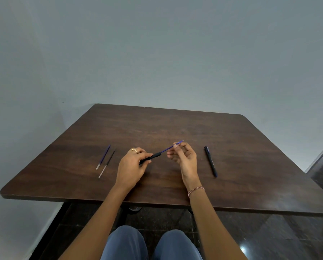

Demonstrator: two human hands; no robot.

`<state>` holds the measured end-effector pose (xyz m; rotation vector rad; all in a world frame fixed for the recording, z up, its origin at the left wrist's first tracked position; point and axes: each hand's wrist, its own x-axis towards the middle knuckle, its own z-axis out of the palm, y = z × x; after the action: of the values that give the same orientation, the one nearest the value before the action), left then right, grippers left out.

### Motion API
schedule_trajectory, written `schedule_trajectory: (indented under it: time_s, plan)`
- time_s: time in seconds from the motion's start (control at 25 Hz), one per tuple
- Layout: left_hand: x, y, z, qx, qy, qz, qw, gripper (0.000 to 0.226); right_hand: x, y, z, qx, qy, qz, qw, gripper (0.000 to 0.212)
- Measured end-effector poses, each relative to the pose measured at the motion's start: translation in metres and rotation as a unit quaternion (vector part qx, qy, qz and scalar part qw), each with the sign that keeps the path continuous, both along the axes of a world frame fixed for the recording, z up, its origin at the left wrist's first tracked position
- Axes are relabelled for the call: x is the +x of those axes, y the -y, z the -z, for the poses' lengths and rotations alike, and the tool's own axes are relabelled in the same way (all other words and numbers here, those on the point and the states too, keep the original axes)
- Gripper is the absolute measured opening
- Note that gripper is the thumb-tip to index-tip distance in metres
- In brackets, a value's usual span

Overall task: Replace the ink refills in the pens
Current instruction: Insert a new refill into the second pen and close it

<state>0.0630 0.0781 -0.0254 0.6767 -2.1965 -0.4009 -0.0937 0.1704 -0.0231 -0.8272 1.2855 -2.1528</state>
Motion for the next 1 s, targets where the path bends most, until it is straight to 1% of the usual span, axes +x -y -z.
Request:
schedule_trajectory:
  time_s: [0.08,0.16,0.36,0.6,0.72,0.84,0.92,1.0]
  plan:
    - [0.0002,0.0003,0.0003,-0.001,0.0,0.003,1.0,0.027,-0.0011,0.0,0.0019,0.009,-0.013,0.001,1.0,0.015]
    - [-0.0004,0.0009,0.0012,-0.004,0.001,0.003,1.0,0.027,-0.0024,-0.001,0.0032,0.021,-0.037,0.006,0.999,0.021]
    - [-0.0006,0.0012,0.0024,-0.007,-0.004,0.006,1.0,0.027,0.0035,0.003,0.0063,0.055,-0.122,-0.021,0.991,0.02]
    - [0.0004,0.0,0.0021,-0.043,0.001,0.005,0.999,0.026,0.0042,0.0037,0.0081,0.077,-0.164,-0.008,0.983,0.02]
    - [0.0006,-0.0003,0.0021,-0.053,-0.004,0.009,0.999,0.025,0.0051,0.0042,0.0084,0.072,-0.174,-0.008,0.982,0.02]
    - [0.0003,-0.0011,0.0024,-0.039,-0.02,0.018,0.999,0.025,0.0061,0.0045,0.0065,0.079,-0.174,-0.032,0.981,0.022]
    - [0.0001,-0.0005,0.0029,-0.023,-0.036,0.021,0.999,0.024,0.0061,0.0042,0.0053,0.082,-0.149,-0.043,0.984,0.023]
    - [0.0013,0.0018,0.0028,0.015,-0.084,0.008,0.996,0.022,0.0043,0.0044,0.0053,0.082,-0.117,-0.038,0.989,0.022]
